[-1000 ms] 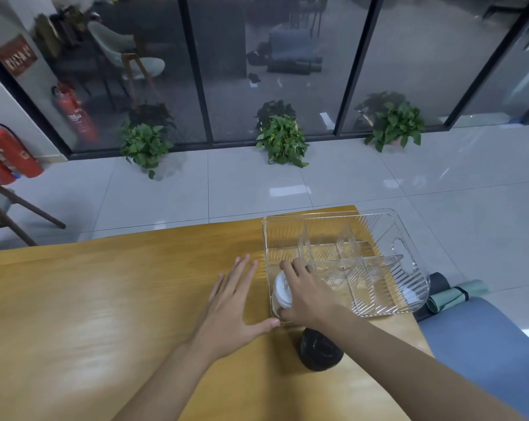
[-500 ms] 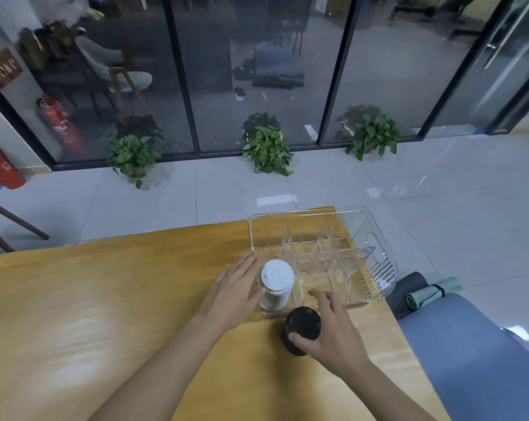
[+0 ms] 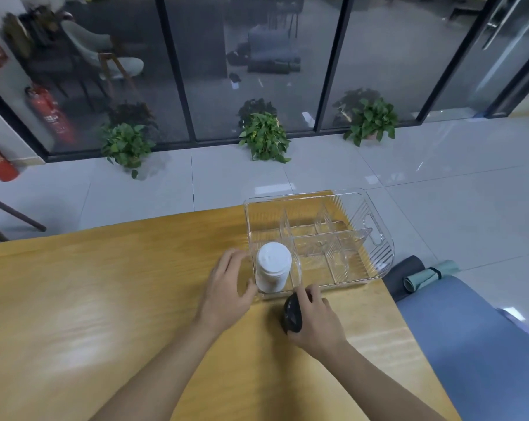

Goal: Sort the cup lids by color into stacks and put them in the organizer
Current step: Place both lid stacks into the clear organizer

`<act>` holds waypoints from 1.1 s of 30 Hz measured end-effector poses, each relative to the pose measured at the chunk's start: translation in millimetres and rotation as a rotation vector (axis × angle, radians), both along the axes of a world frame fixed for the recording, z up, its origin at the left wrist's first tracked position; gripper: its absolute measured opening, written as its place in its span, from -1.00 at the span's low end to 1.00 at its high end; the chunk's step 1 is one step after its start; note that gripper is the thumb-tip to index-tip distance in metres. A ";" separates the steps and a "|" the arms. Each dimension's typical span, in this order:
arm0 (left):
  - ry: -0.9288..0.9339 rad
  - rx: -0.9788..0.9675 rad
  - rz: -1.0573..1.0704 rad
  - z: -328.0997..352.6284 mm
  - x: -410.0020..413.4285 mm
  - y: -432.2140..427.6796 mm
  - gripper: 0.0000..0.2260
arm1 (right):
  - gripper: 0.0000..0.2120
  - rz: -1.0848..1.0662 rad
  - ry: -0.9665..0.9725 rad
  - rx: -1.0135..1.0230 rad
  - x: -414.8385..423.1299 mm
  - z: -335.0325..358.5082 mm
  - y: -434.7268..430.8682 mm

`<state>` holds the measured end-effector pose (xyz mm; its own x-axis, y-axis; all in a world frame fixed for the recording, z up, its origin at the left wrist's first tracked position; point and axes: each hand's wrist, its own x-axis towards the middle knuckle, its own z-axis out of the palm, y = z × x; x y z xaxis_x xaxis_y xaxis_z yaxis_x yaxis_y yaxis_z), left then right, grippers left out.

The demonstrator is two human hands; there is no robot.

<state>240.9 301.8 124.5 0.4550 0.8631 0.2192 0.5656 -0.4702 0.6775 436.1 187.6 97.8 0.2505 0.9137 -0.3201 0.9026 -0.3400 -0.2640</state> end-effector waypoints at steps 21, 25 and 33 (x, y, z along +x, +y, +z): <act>-0.030 -0.451 -0.186 -58.5 82.7 -79.1 -0.56 | -0.13 -0.029 0.169 0.191 40.3 24.5 -28.5; 0.101 -0.296 -0.286 -11.0 115.6 -54.1 -0.43 | -0.22 -0.107 0.192 0.362 70.7 64.0 -23.8; 0.556 -0.095 -0.608 63.7 148.5 39.5 -0.40 | -0.20 -0.193 0.216 0.460 103.7 79.8 27.2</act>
<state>389.4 341.3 188.2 0.8689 0.4346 -0.2367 0.4949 -0.7571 0.4265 539.8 214.7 177.6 0.4005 0.9155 0.0388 0.7437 -0.3001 -0.5973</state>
